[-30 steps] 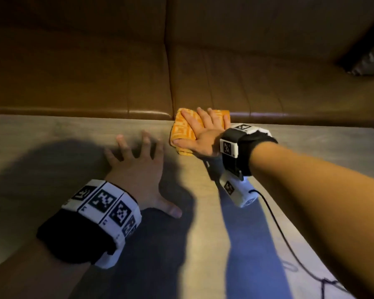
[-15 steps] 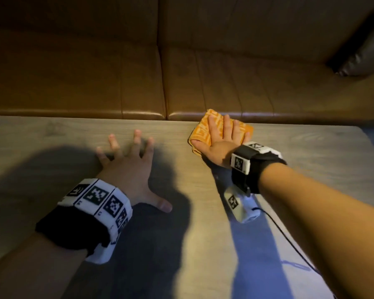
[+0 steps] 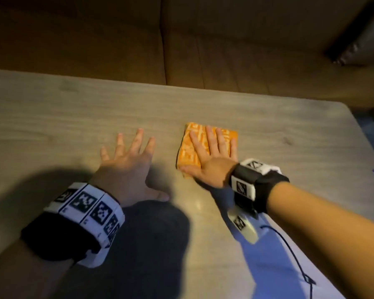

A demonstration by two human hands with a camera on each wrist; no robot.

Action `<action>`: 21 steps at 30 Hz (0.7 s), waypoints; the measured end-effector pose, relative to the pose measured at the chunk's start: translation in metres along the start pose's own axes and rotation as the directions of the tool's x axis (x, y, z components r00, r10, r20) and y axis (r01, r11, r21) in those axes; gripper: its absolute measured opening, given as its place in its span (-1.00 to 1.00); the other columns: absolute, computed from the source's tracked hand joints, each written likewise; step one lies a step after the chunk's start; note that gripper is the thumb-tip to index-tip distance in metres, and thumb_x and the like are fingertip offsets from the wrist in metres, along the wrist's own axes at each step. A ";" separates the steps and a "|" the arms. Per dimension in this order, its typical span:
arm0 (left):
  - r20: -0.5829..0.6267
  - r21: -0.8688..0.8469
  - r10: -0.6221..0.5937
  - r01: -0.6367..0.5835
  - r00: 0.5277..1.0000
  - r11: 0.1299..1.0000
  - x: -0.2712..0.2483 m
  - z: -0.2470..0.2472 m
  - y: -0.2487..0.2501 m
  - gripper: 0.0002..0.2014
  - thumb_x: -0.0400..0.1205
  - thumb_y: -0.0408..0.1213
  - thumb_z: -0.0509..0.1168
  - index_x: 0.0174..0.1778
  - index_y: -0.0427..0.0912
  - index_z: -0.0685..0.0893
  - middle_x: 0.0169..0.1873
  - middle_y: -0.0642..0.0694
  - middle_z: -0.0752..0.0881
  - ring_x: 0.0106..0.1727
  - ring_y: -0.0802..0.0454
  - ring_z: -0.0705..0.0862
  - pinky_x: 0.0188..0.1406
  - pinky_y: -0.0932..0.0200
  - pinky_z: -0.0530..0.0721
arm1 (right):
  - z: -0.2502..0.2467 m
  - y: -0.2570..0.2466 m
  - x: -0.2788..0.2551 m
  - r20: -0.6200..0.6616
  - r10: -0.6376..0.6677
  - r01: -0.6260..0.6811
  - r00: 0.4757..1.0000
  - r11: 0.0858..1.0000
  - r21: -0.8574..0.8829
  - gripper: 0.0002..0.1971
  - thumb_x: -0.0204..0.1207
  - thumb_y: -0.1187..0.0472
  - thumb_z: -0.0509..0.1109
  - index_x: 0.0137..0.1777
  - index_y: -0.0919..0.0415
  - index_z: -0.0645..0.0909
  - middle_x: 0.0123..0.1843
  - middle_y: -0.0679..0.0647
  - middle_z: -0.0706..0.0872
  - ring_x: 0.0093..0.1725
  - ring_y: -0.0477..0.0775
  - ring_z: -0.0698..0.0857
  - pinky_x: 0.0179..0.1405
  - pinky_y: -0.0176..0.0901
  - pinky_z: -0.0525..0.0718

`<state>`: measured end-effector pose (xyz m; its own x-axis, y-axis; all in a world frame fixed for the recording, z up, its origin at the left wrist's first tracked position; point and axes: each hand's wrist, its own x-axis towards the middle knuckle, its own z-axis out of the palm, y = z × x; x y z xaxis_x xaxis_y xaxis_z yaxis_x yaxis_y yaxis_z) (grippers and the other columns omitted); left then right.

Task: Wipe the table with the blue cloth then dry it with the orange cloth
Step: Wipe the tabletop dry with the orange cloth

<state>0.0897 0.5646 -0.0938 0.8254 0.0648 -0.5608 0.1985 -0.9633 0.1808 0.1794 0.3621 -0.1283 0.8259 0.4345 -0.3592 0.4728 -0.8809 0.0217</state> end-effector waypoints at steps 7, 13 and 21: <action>0.034 -0.040 0.007 -0.006 0.999 0.999 -0.055 0.031 0.009 0.40 0.23 0.62 0.32 0.71 0.09 -0.42 0.67 0.01 -0.53 0.70 -0.31 -0.42 0.66 -0.50 -0.10 | 0.002 0.003 -0.004 -0.020 0.118 -0.116 0.993 0.990 0.081 -0.11 0.36 -0.58 -0.07 0.61 -0.30 -0.32 0.71 0.03 -0.30 0.67 0.21 -0.27 0.55 0.42 -0.24; 0.077 -0.022 0.007 -0.006 0.997 1.000 -0.104 0.071 0.017 0.40 0.24 0.61 0.33 0.68 0.12 -0.49 0.64 0.01 -0.58 0.67 -0.30 -0.50 0.64 -0.50 -0.18 | 0.040 -0.016 -0.107 -0.023 -0.104 0.103 0.994 0.994 -0.018 0.02 0.03 -0.67 -0.53 0.56 -0.32 -0.45 0.70 0.01 -0.34 0.67 0.18 -0.31 0.57 0.39 -0.25; 0.222 0.017 0.002 -0.006 0.975 1.000 -0.177 0.121 0.029 0.53 0.06 0.64 0.40 0.63 0.16 -0.55 0.55 0.02 -0.70 0.59 -0.37 -0.61 0.58 -0.59 -0.27 | 0.036 -0.029 -0.091 -0.056 0.108 -0.103 0.993 0.991 0.080 0.14 0.01 -0.72 -0.45 0.64 -0.19 -0.30 0.70 0.12 -0.29 0.66 0.29 -0.26 0.52 0.48 -0.28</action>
<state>-0.1148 0.4933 -0.0870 0.6880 0.0030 -0.7257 0.1840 -0.9680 0.1705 0.0796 0.3418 -0.1299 0.8878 0.3469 -0.3023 0.3591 -0.9331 -0.0162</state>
